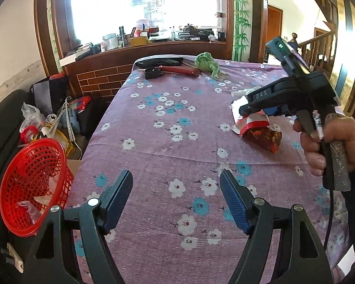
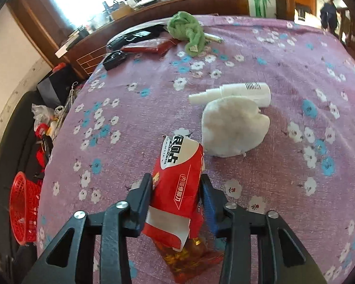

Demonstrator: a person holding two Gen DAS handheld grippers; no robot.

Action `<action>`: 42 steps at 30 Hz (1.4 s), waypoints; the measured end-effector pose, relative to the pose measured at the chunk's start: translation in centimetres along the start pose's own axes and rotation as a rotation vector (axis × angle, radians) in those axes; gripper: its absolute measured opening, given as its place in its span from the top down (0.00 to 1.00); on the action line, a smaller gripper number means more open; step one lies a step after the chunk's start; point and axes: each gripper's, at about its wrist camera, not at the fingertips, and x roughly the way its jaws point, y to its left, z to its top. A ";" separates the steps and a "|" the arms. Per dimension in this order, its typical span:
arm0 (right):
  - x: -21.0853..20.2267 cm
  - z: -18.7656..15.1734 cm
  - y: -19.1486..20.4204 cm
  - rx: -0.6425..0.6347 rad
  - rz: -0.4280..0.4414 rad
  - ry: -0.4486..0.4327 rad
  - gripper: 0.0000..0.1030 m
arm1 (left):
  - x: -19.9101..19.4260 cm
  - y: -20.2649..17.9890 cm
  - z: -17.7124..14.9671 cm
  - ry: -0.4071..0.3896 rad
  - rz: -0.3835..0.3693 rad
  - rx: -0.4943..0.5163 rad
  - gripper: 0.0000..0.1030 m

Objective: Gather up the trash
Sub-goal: 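Grasp the red-and-white tissue pack with the right gripper, then grasp the brown candy wrapper with the left gripper while the right holds the tissue pack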

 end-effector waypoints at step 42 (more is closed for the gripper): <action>-8.5 -4.7 -8.3 0.090 0.051 -0.345 0.67 | 8.9 -10.2 5.8 0.154 -0.117 0.120 0.30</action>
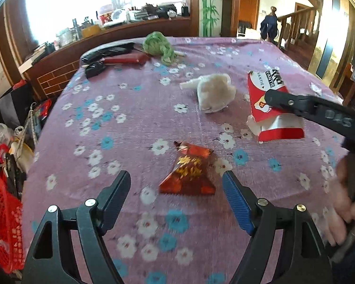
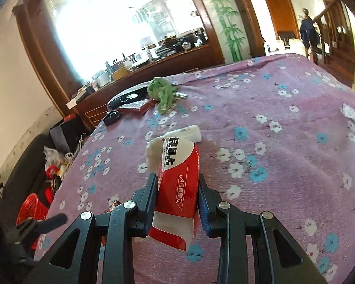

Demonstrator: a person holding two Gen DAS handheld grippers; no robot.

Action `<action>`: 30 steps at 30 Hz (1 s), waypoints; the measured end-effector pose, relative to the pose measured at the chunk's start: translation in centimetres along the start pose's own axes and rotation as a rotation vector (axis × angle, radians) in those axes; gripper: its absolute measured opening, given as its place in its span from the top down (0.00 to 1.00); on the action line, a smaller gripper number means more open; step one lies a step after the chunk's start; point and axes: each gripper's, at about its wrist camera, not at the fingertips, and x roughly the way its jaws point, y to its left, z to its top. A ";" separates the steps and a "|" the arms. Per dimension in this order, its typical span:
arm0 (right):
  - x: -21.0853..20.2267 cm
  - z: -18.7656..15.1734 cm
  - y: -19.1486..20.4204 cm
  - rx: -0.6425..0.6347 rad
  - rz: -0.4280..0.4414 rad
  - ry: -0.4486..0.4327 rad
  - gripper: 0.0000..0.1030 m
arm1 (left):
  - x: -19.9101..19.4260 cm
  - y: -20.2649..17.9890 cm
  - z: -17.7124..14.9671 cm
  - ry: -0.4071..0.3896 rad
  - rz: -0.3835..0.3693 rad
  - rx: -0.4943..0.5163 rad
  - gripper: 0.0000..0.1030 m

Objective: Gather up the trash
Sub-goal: 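Grasp the brown candy wrapper with the left gripper while the right holds the tissue pack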

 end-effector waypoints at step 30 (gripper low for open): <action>1.1 -2.5 5.0 -0.220 0.025 0.042 0.67 | 0.4 4.3 0.1 -0.202 0.123 -0.163 0.59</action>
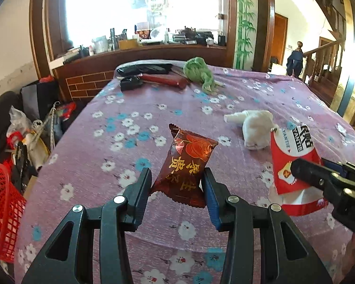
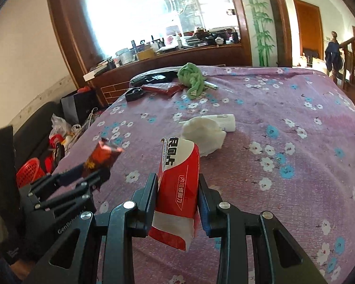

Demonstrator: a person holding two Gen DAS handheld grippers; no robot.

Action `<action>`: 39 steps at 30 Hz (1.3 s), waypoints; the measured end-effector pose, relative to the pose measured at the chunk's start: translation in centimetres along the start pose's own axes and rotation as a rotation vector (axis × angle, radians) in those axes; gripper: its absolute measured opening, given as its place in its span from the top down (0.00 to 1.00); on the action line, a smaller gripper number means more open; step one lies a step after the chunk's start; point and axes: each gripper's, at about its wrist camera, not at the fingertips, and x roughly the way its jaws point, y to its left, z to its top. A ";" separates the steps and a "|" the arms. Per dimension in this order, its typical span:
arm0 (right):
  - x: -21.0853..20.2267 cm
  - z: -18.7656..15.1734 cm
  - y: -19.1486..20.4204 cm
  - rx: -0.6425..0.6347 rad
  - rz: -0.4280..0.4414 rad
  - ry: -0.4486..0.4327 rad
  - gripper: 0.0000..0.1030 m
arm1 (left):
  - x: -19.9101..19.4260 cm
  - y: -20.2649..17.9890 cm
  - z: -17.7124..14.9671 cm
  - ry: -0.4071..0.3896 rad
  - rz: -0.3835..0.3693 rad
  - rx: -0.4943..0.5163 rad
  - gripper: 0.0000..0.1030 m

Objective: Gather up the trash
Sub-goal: 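Carry the candy wrapper and tissue pack to the basket and open the left gripper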

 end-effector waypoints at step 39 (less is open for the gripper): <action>-0.8 -0.1 0.1 0.013 0.016 -0.015 0.66 | 1.7 1.4 -0.4 0.082 0.030 -0.050 0.60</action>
